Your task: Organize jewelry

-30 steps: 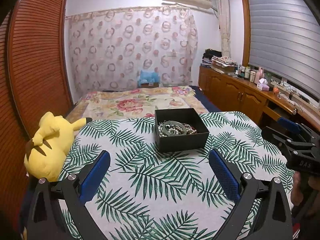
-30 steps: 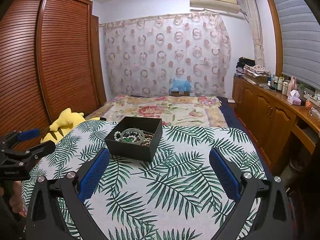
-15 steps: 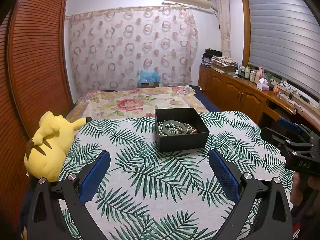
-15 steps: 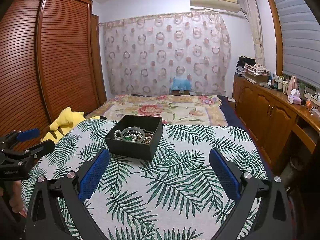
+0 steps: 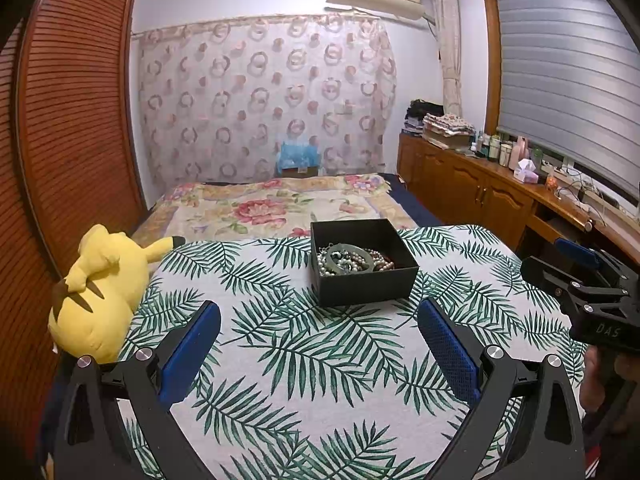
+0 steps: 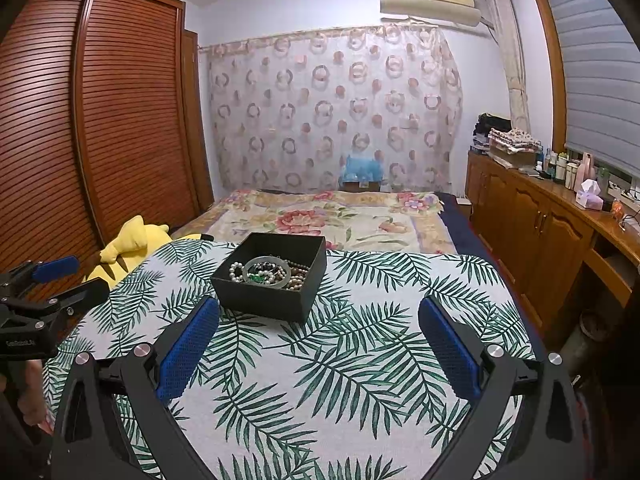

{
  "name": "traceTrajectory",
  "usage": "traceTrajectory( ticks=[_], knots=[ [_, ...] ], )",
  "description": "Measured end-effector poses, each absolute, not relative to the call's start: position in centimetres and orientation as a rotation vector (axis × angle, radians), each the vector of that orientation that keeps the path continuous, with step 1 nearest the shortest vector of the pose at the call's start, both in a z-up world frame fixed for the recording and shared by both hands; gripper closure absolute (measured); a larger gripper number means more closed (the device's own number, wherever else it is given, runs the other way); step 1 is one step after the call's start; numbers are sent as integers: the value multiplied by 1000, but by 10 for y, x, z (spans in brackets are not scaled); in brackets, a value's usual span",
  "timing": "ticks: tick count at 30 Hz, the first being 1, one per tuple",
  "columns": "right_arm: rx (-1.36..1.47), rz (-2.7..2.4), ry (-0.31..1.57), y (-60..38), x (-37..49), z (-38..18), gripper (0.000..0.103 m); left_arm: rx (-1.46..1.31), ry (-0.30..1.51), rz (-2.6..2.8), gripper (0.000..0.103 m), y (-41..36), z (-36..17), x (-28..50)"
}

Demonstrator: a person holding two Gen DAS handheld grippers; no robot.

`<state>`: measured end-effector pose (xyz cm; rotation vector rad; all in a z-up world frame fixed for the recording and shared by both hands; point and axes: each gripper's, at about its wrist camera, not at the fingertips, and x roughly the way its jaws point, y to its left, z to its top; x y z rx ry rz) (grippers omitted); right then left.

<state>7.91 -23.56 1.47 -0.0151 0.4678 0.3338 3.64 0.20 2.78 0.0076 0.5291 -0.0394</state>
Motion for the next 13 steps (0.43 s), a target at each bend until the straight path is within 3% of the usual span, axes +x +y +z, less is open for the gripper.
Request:
traceTrajectory(
  ticks=[13],
  knots=[
    [-14,333,469,-236,79,15,3,3,531,-35,8,4,28,36]
  ],
)
